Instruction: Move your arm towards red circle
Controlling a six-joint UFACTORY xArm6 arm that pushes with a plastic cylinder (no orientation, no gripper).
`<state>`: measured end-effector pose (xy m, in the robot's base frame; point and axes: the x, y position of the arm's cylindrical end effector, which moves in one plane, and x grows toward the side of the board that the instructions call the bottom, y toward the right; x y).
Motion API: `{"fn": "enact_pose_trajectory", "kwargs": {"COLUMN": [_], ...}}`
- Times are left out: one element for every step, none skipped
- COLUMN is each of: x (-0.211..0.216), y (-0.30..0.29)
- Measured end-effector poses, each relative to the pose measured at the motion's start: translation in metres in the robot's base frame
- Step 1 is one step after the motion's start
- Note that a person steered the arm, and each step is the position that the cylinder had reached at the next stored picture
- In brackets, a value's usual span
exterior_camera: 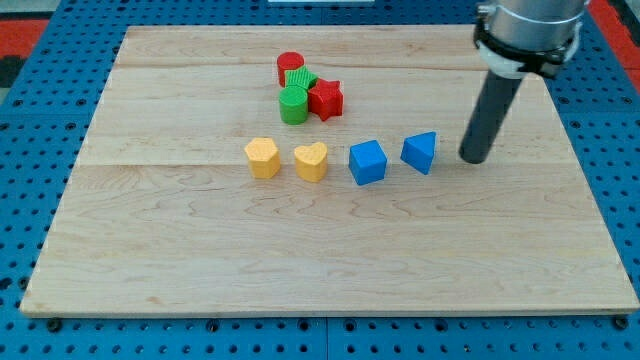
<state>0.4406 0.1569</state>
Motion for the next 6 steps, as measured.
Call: {"fn": "enact_pose_trajectory", "kwargs": {"x": [0.009, -0.008, -0.080, -0.125, -0.157, -0.168], "y": [-0.060, -0.028, 0.007, -0.019, -0.062, -0.097]}}
